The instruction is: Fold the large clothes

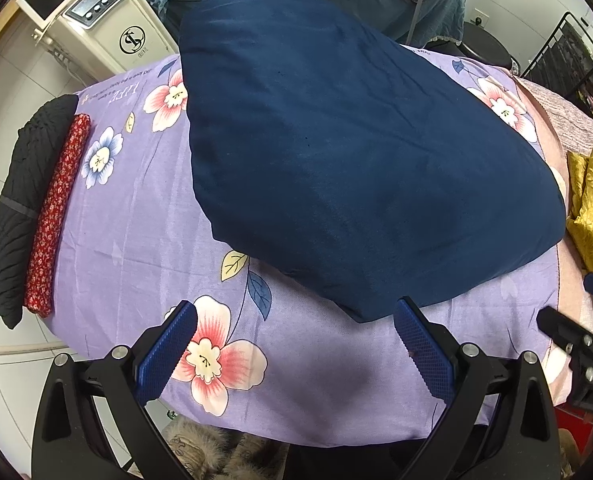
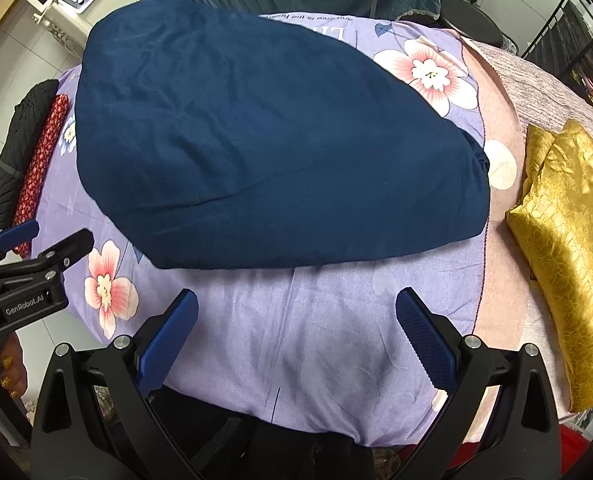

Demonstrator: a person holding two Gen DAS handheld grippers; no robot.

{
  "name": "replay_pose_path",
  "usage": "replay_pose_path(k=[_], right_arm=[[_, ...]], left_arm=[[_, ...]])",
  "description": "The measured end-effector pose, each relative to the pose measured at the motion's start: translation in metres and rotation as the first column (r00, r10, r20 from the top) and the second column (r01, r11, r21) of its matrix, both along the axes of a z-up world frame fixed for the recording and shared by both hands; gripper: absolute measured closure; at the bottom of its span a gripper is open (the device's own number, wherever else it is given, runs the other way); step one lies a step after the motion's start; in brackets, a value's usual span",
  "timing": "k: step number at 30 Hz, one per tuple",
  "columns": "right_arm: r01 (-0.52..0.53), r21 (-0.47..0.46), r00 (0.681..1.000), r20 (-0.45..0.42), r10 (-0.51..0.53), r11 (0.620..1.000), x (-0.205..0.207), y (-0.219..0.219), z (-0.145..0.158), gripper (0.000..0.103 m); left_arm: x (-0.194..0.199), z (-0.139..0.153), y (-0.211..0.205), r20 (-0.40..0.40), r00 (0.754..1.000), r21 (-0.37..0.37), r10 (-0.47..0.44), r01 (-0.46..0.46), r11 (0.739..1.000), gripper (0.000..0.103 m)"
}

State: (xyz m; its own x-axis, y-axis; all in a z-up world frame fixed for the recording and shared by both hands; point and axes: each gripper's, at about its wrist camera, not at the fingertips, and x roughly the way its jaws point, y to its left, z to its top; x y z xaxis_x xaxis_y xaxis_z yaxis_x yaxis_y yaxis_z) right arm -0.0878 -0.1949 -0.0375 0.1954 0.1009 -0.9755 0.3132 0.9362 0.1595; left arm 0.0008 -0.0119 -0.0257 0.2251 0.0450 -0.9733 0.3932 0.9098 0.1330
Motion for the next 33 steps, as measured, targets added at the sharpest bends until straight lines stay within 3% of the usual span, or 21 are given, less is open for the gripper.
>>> replay_pose_path(k=[6,12,18,22,29,31,33], right_arm=[[0.053,0.029,0.996,0.069,-0.055,0.998,0.003,-0.035,-0.009,0.005],[0.152,0.111,0.982,0.098,-0.163,0.982,0.001,-0.107,-0.025,0.005],[0.091,0.098,0.982,0.159,-0.106,0.991,0.004,-0.155,-0.038,0.005],[0.101,0.136,0.989,0.096,-0.115,0.986,0.016,-0.185,-0.073,0.005],[0.079,0.176,0.995,0.041,-0.087,0.981,0.035,-0.195,-0.122,0.005],[0.077,0.194,0.996,0.032,-0.085,0.978,0.037,-0.187,-0.126,0.015],[0.073,0.237,0.996,0.038,-0.084,0.969,0.037,-0.174,-0.124,0.050]], left_arm=[[-0.001,0.001,-0.002,0.001,1.000,-0.008,-0.005,0.005,1.000,0.006],[-0.004,0.004,-0.002,0.046,0.999,-0.015,-0.020,0.020,1.000,0.006],[-0.013,-0.008,-0.009,0.025,0.998,-0.031,-0.061,0.062,0.998,0.006],[-0.019,-0.012,-0.011,-0.012,0.998,-0.064,-0.059,0.059,0.996,0.006],[-0.031,-0.018,0.004,-0.012,0.999,-0.021,-0.036,0.036,0.999,0.006],[-0.033,-0.021,0.011,-0.020,1.000,-0.016,-0.015,0.014,1.000,0.006],[-0.034,-0.024,0.017,-0.032,0.999,-0.015,0.004,-0.004,1.000,0.006]])
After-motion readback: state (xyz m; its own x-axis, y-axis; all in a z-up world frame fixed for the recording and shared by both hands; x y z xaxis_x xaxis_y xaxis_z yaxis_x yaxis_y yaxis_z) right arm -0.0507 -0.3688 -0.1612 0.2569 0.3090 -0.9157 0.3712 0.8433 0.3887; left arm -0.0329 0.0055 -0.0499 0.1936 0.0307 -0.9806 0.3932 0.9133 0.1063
